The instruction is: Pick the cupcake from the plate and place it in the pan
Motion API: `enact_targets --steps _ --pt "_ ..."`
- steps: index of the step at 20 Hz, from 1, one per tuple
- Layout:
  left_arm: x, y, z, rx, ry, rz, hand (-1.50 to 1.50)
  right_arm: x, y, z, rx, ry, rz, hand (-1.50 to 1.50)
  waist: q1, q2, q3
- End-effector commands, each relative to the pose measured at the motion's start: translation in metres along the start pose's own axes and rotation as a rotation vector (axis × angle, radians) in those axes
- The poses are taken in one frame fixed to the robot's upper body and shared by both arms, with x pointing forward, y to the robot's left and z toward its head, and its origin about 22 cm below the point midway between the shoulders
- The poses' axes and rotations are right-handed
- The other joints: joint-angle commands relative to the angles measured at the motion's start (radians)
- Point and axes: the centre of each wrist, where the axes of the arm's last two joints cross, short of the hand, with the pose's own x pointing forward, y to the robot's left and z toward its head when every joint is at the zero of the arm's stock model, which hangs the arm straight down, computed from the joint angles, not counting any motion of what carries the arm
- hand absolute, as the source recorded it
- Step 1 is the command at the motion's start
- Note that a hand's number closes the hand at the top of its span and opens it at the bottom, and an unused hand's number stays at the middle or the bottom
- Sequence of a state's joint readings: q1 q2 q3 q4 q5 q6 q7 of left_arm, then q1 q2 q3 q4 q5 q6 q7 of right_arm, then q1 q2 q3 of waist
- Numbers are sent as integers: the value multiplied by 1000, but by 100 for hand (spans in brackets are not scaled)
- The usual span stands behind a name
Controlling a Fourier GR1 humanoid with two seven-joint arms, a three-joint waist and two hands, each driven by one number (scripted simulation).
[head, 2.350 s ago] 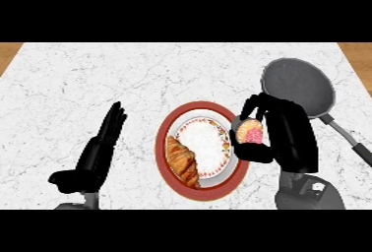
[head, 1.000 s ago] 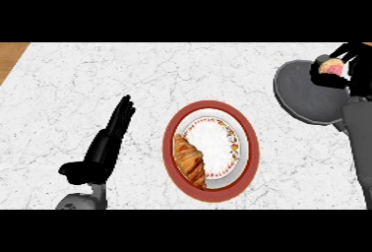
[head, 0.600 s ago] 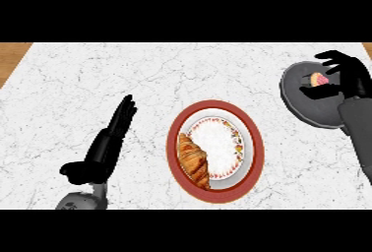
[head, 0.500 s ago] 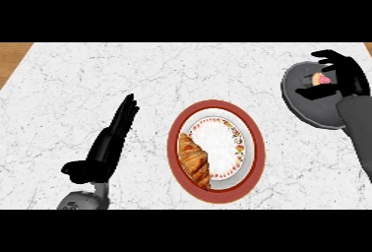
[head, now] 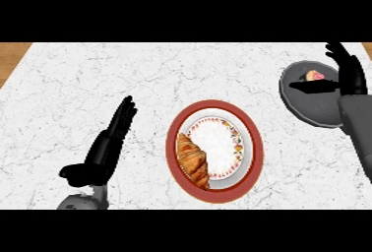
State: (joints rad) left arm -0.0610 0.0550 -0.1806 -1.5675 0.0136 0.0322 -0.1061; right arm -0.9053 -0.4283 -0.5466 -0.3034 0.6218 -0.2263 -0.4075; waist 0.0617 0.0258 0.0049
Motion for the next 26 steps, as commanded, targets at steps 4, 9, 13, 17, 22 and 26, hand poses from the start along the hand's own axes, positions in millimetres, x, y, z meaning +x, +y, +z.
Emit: enact_targets --steps 4,9,13,17,22,26 --pt "-5 10 -2 39 12 5 0 -26 -37 6 -59 4 -269 -150 -30 -10 -2" --pt "0 20 2 30 15 -17 0 -43 -88 11 37 -3 -381 -150 -42 -17 -3" --pt "-11 2 6 38 26 -14 0 -79 -111 39 145 -58 -472 -150 -51 -17 -2" --pt "-1 13 14 40 22 -31 0 -92 -123 52 206 -82 -466 -150 -50 -22 -4" --pt "7 25 3 41 22 -13 0 -110 -122 71 214 -138 -432 -150 -48 -20 -3" --pt "-14 1 25 37 41 3 0 -107 -123 71 217 -124 -417 -150 -58 -26 -5"
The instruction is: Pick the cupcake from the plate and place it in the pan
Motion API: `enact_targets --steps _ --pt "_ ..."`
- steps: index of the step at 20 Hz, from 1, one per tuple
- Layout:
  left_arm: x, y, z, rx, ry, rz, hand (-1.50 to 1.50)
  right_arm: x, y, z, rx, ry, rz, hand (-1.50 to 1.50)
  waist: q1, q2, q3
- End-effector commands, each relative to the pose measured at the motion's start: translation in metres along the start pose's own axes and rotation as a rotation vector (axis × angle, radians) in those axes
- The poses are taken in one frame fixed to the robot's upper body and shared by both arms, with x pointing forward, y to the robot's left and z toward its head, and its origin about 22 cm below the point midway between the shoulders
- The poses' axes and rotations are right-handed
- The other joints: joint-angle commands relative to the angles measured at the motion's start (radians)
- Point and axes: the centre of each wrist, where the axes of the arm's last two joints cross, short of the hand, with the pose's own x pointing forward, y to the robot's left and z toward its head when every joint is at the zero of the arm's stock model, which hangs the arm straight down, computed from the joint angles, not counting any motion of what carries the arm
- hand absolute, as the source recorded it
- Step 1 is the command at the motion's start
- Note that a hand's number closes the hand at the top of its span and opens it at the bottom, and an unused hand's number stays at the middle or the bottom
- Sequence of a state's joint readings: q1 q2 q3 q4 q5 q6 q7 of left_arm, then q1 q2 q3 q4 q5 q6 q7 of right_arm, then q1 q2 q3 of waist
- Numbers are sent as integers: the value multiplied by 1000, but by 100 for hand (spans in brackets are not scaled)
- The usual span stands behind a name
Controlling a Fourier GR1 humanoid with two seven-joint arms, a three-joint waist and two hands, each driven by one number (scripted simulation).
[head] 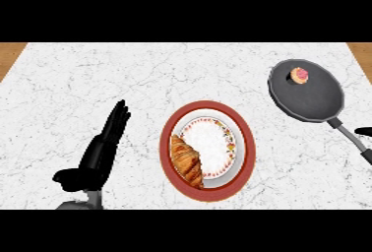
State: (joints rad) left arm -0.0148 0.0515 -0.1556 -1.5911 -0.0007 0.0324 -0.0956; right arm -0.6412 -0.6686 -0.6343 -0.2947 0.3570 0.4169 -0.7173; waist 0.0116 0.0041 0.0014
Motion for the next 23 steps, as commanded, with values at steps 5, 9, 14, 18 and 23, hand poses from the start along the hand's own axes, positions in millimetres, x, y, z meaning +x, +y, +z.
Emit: enact_targets --steps 5,9,14,18,23 --pt "3 -7 6 3 -8 14 0 -10 -4 21 64 -22 -18 -150 -8 -4 -1" --pt "-3 10 -8 10 9 0 0 -15 -11 31 46 -22 24 -150 -3 -1 0" --pt "-11 -20 -4 4 2 -2 0 -8 0 25 50 -22 73 -150 -10 -4 -1" --pt "9 7 -12 6 7 1 0 -4 -11 19 49 -17 95 -150 2 0 0" --pt "-1 6 -6 6 -9 -10 0 -19 7 29 0 -58 171 -150 -3 -1 -1"
